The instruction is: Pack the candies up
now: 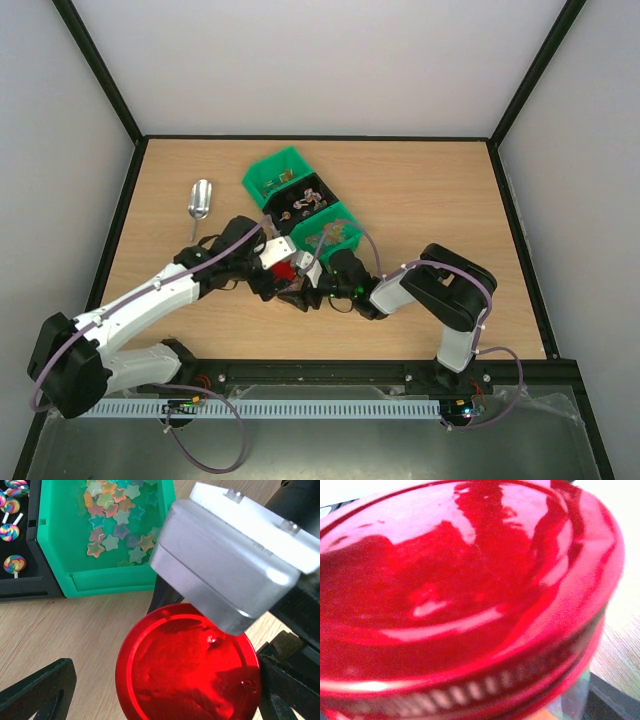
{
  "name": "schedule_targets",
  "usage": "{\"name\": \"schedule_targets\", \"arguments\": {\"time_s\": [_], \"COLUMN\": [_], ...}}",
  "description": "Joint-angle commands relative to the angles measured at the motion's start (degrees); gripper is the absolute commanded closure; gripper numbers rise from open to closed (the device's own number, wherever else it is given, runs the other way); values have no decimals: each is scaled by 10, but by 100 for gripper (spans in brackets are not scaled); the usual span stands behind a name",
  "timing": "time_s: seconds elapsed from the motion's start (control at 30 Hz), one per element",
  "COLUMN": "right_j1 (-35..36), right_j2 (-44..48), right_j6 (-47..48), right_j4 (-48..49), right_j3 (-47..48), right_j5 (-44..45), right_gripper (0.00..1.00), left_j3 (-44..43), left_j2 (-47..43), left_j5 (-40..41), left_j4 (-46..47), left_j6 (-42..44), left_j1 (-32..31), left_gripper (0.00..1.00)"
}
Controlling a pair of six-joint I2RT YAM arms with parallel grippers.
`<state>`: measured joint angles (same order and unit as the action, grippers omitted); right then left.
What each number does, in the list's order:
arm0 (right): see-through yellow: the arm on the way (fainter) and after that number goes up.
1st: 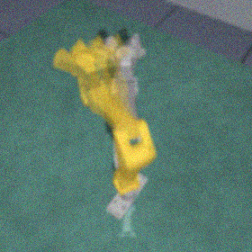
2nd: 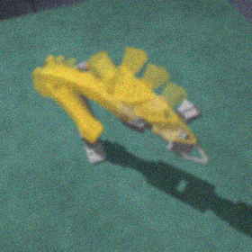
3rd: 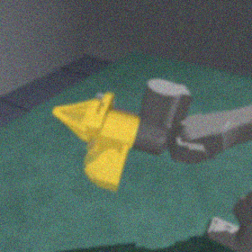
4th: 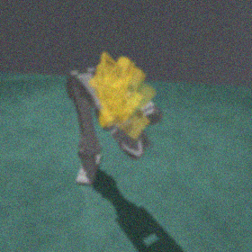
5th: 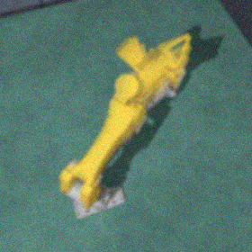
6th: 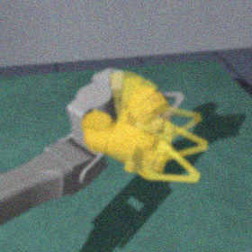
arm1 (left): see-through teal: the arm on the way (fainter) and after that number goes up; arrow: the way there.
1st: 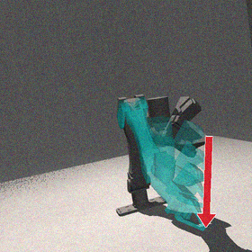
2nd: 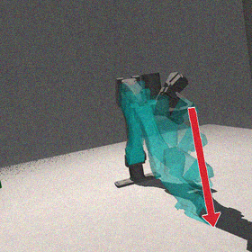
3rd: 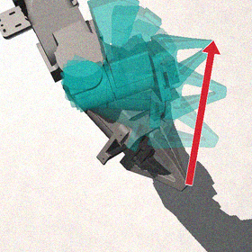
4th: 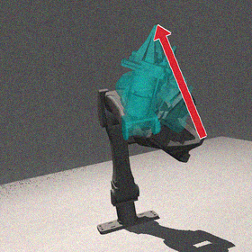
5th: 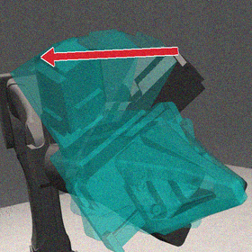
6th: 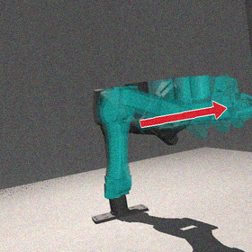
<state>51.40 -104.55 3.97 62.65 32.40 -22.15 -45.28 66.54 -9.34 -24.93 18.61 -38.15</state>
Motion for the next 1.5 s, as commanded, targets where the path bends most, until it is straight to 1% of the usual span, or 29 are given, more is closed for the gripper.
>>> {"name": "schedule_targets", "arguments": {"time_s": [0.0, 0.13, 0.23, 0.37, 0.43, 0.5, 0.57, 0.63, 0.7, 0.8, 0.87, 1.0, 1.1, 1.2, 1.27, 1.47], "right_j1": [2, 1, 1, 1, 2, 1, 1, 2, 2, 1, 1, 2, 2, 3, 3, 3], "right_j2": [-4, -5, -5, -3, -3, -4, -5, -6, -8, -8, -8, -8, -8, -8, -7, -6], "right_j6": [24, 27, 27, 25, 25, 22, 20, 19, 19, 19, 17, 17, 16, 17, 19, 23], "right_j4": [-6, -6, -6, -5, -6, -7, -6, -5, -4, -3, -3, -4, -4, -4, -4, -7], "right_j3": [-5, -6, -6, -6, -6, -7, -5, -3, -1, 0, 0, 0, 1, 0, -1, -3], "right_j5": [-29, -36, -37, -38, -35, -33, -35, -36, -36, -35, -34, -33, -35, -37, -37, -44], "right_gripper": [61, 62, 62, 62, 62, 62, 62, 62, 62, 62, 62, 62, 62, 62, 62, 62], "left_j3": [7, 6, 12, 26, 26, 17, 17, 16, 5, -12, -12, 3, 6, 8, 12, 10], "left_j2": [-25, -32, -37, -38, -39, -50, -79, -97, -82, -41, -31, -33, -23, -7, -3, -11], "left_j5": [9, -24, -32, -13, -14, -66, -120, -154, -160, -149, -146, -123, -113, -79, -57, -52], "left_j4": [-27, -40, -45, -51, -58, -83, -89, -79, -67, -50, -32, 1, 10, 13, 9, 9], "left_j6": [20, 39, 66, 109, 121, 155, 172, 157, 122, 73, 57, 56, 51, 46, 58, 89], "left_j1": [34, 64, 82, 104, 129, 142, 140, 130, 109, 73, 60, 36, 27, 26, 30, 69], "left_gripper": [3, 3, 4, 4, 5, 6, 4, 3, 3, 4, 4, 1, 1, 1, 2, 4]}}
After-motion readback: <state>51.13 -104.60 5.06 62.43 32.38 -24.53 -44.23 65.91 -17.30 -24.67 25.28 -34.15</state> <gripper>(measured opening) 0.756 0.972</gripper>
